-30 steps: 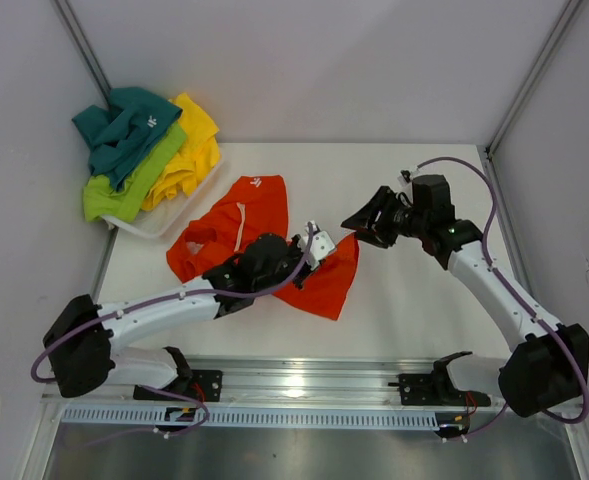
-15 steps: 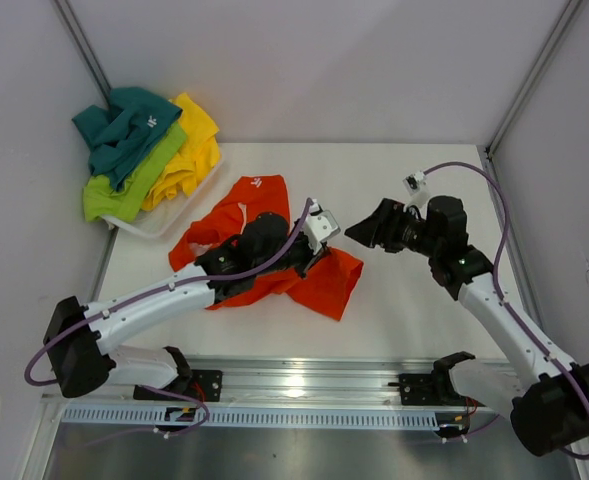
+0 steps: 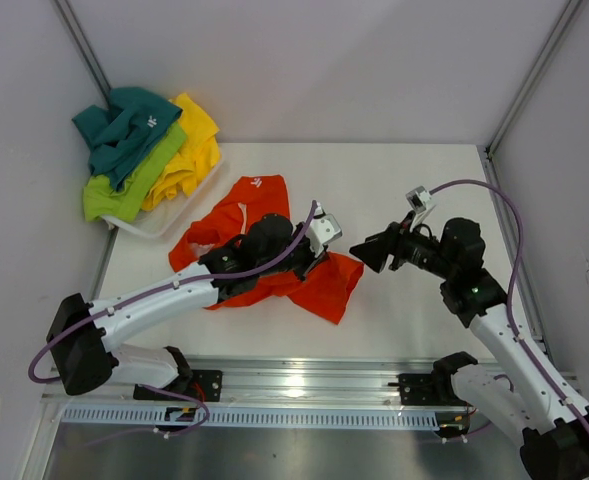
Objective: Fold and stack the shorts
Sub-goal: Flatten the shorts out
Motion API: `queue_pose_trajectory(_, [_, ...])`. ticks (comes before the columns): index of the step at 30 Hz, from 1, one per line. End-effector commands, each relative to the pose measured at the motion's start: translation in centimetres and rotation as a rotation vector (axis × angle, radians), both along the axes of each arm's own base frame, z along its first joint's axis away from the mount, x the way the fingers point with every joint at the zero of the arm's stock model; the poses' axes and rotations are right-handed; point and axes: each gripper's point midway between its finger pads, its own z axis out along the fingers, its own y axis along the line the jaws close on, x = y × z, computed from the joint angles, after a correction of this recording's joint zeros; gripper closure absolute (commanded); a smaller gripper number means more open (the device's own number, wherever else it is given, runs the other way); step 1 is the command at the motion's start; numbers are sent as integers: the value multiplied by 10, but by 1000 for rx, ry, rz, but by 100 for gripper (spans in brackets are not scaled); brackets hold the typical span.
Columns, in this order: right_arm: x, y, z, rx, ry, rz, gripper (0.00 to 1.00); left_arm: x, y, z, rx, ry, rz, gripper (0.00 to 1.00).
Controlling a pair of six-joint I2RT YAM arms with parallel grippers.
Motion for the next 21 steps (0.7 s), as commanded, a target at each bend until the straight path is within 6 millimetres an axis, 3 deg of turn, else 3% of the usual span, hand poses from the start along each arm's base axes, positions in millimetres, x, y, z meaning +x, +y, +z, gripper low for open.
queue_pose_trajectory(1, [-14, 10, 8, -17, -109, 95, 30, 1, -5, 24, -50, -18, -8, 100])
queue_pose_trajectory(11, [-31, 26, 1, -57, -142, 160, 26, 3, -3, 28, -45, -20, 3, 100])
queue_pose_trajectory(21, [-41, 41, -21, -158, -147, 143, 36, 3, 1, 28, -21, -12, 11, 100])
